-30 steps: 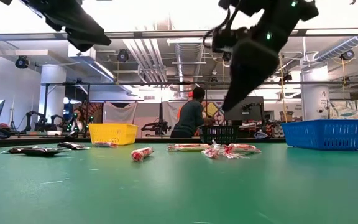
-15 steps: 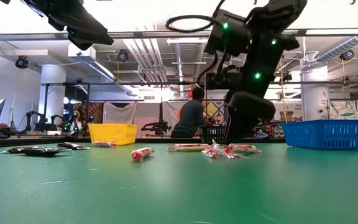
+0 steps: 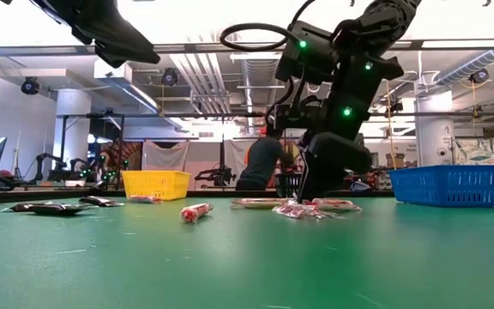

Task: Sort candy by brand, put in halloween buckets
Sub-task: Put the green candy into the black basket

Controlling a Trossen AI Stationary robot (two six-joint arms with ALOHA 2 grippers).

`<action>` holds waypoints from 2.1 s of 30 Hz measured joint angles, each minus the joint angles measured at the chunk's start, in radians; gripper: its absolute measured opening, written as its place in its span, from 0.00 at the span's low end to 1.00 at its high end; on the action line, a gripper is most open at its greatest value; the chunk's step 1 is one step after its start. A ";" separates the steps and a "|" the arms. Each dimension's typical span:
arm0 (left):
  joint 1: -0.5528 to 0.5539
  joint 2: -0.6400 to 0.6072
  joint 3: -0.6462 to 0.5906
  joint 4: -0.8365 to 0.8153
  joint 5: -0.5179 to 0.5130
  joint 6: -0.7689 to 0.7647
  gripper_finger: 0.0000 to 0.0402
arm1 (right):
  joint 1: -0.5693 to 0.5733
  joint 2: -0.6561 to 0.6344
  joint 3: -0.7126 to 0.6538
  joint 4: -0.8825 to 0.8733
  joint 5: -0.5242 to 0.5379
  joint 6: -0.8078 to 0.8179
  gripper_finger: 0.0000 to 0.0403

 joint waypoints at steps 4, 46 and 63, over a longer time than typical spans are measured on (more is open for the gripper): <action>0.000 0.000 0.000 0.000 -0.015 0.003 0.29 | 0.000 0.000 -0.001 0.000 -0.035 -0.004 0.07; 0.001 0.001 0.000 0.001 -0.162 0.009 0.29 | -0.421 -0.316 -0.006 -0.146 0.141 0.493 0.03; 0.001 0.001 0.000 0.001 -0.204 0.012 0.29 | -0.444 -0.248 -0.005 0.041 0.138 0.423 0.03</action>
